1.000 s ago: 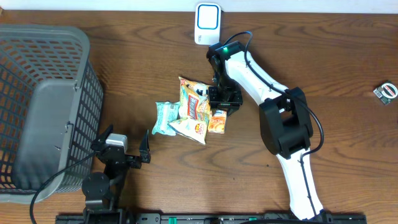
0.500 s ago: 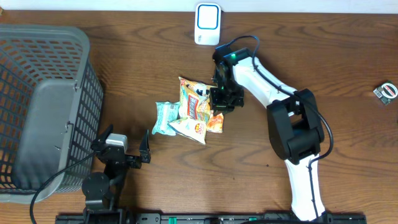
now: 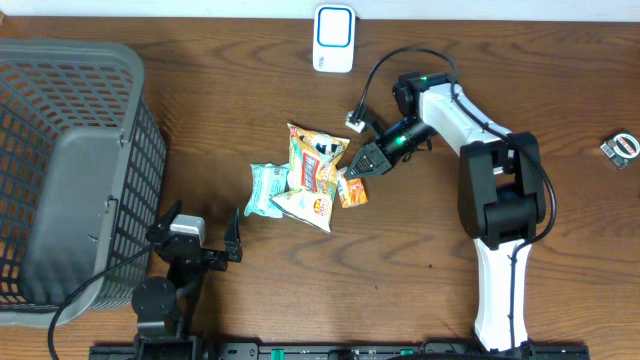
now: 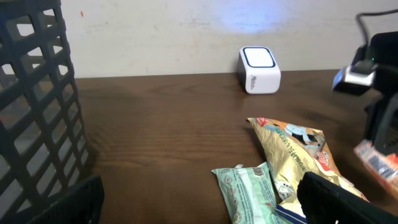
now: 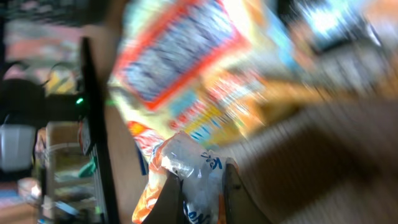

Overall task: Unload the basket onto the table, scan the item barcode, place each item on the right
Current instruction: 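Reach the right gripper to the items and grasp the orange Kleenex pack, then lift the orange pack with the right gripper toward the scanner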

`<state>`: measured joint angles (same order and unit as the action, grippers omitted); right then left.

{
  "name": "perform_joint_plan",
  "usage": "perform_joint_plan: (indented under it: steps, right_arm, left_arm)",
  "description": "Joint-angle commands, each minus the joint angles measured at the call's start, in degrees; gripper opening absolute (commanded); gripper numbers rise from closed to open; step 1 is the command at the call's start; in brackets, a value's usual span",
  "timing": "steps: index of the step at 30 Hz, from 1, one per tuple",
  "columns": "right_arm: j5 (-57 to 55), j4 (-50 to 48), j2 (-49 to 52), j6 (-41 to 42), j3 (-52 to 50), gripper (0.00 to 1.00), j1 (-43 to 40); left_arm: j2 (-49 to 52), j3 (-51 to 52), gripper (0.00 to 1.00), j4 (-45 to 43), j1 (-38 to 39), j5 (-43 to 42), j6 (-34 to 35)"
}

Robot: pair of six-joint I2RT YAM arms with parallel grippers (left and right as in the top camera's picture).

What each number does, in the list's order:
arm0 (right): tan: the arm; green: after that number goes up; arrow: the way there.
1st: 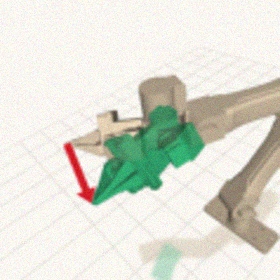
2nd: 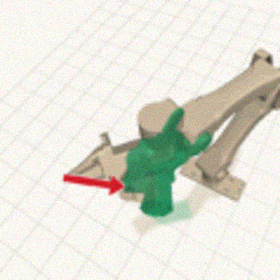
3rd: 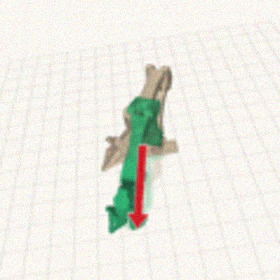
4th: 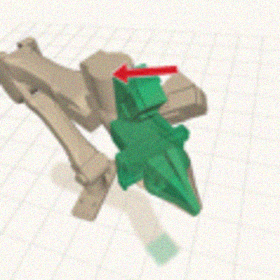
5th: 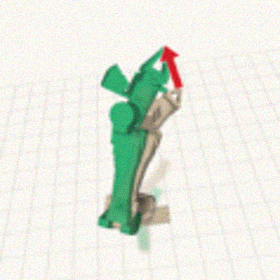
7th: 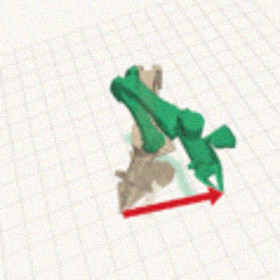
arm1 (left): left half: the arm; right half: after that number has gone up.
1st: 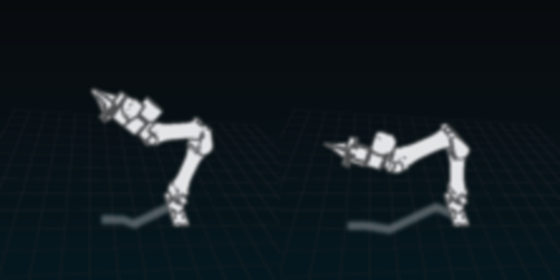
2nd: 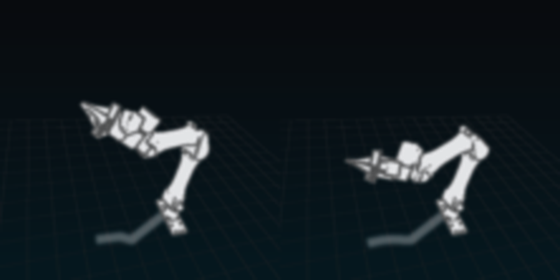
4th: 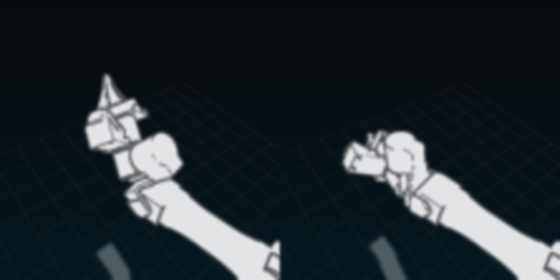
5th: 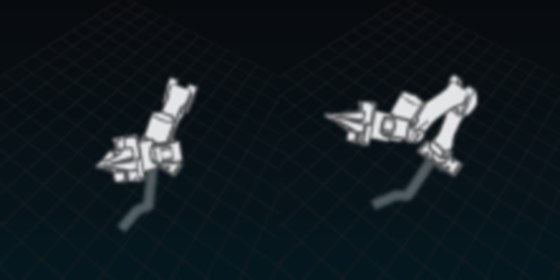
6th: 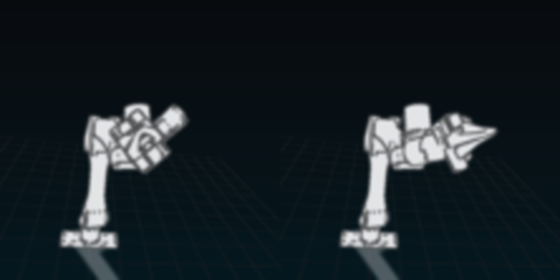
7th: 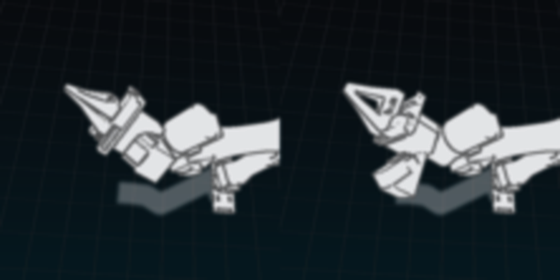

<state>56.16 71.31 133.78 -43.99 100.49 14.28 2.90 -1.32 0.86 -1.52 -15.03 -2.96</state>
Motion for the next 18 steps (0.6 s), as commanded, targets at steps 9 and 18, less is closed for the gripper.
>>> perform_joint_plan:
  steps: [9, 18]
  right_arm:
    - [25.73, 20.26, -1.18, -42.84, -0.17, 0.01, -0.02]
    - [22.49, 26.23, -6.64, -46.95, -0.48, 0.01, 0.81]
  left_arm:
    - [-0.04, 1.09, 0.98, 1.66, -0.28, -0.35, 0.28]
    - [-0.04, 1.09, 0.98, 1.66, -0.28, -0.35, 0.28]
